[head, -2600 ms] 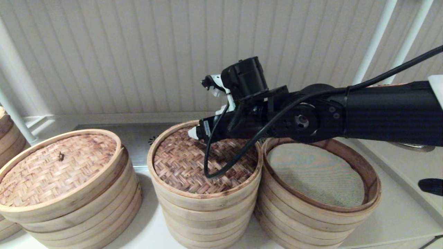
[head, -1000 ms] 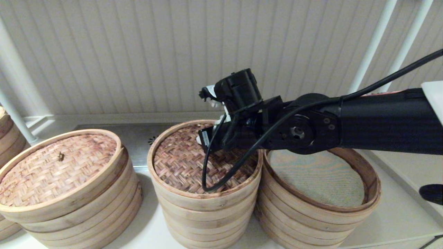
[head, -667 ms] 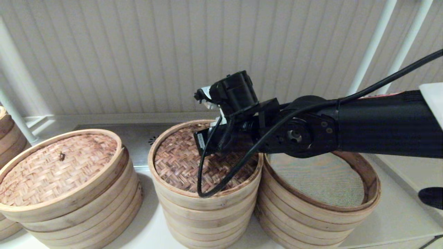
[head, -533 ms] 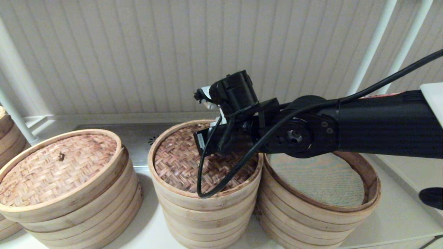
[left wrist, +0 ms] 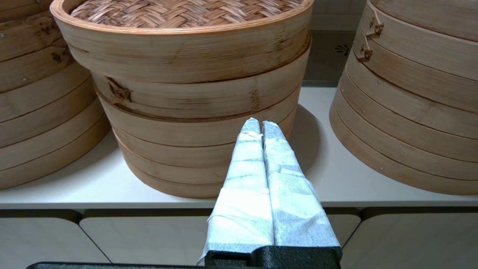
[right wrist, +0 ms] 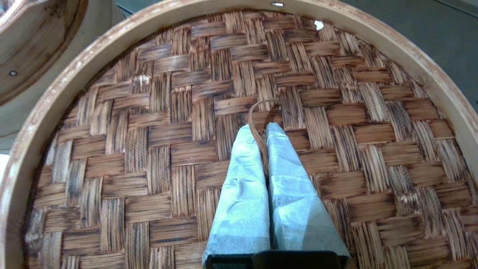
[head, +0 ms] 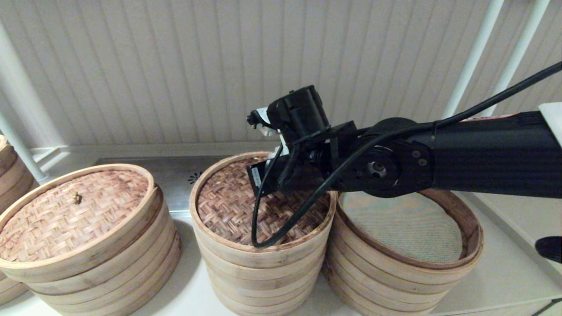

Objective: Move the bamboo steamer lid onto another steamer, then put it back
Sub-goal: Pick up the steamer, then put the steamer

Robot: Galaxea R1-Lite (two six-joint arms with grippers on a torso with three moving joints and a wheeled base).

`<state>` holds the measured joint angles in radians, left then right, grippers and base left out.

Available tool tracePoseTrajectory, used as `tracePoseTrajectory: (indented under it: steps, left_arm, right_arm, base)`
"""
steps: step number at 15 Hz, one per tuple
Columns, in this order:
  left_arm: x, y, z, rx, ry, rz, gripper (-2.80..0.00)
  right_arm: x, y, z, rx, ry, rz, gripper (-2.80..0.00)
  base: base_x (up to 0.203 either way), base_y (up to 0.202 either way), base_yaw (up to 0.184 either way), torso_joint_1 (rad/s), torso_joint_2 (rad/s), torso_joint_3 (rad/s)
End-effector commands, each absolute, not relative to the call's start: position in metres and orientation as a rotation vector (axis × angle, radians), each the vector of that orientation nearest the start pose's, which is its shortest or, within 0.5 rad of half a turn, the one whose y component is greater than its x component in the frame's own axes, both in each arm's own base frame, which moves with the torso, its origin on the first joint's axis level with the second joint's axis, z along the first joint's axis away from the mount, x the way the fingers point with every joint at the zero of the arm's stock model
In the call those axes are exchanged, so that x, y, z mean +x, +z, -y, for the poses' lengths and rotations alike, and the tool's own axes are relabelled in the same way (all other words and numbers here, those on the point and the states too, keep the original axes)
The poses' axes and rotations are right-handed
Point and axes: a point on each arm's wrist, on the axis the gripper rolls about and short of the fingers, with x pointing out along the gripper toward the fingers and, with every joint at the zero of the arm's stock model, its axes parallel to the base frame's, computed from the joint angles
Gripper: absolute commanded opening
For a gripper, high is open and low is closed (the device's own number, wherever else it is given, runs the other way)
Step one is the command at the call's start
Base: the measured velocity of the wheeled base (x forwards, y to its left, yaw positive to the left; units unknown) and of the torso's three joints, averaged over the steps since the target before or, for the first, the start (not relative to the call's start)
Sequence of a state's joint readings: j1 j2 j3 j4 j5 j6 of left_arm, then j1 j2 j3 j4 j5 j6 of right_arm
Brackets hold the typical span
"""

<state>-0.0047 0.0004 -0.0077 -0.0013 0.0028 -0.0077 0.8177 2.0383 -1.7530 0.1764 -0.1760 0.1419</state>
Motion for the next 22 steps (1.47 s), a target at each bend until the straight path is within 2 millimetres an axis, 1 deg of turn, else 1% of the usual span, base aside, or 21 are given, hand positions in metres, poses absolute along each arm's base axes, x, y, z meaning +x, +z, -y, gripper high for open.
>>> tracePoseTrajectory:
  steps: [1,9,12,16,17,18,20,22]
  left_arm:
    - [-0.023,0.078,0.0,-0.008,-0.002,0.009,-2.8]
    - [-0.023,0.078,0.0,-0.008,-0.002,0.009,-2.8]
    - [-0.023,0.078,0.0,-0.008,-0.002,0.008,-2.8]
    - [-0.023,0.078,0.0,-0.008,-0.002,0.009,-2.8]
    - [-0.023,0.078,0.0,-0.008,-0.002,0.009,-2.8]
    - [-0.023,0.078,0.0,-0.008,-0.002,0.009,-2.8]
    - [-0.023,0.078,0.0,-0.008,-0.002,0.008,-2.8]
    - [-0.023,0.078,0.0,-0.008,-0.002,0.009,-2.8]
  right_arm:
    - [0.284,0.255,-0.297,-0.077,0.6,-0.43,-2.8]
    - [0.277,0.27,-0.29,-0.059,0.606,-0.401,-2.8]
    - [0.274,0.281,-0.281,-0.051,0.598,-0.38,-2.8]
    - [0.268,0.29,-0.271,-0.044,0.589,-0.366,-2.8]
    - [0.267,0.293,-0.267,-0.04,0.584,-0.36,-2.8]
    - [0.27,0.296,-0.257,-0.032,0.562,-0.355,-2.8]
    - [0.273,0.293,-0.241,-0.031,0.523,-0.372,-2.8]
    - [0.273,0.291,-0.219,-0.029,0.475,-0.39,-2.8]
  base:
    - [0.0,0.0,0.0,0.0,0.0,0.0]
    - [0.0,0.0,0.0,0.0,0.0,0.0]
    - [0.0,0.0,0.0,0.0,0.0,0.0]
    - [0.0,0.0,0.0,0.0,0.0,0.0]
    - [0.0,0.0,0.0,0.0,0.0,0.0]
    - [0.0,0.0,0.0,0.0,0.0,0.0]
    - [0.0,0.0,0.0,0.0,0.0,0.0]
    - [0.0,0.0,0.0,0.0,0.0,0.0]
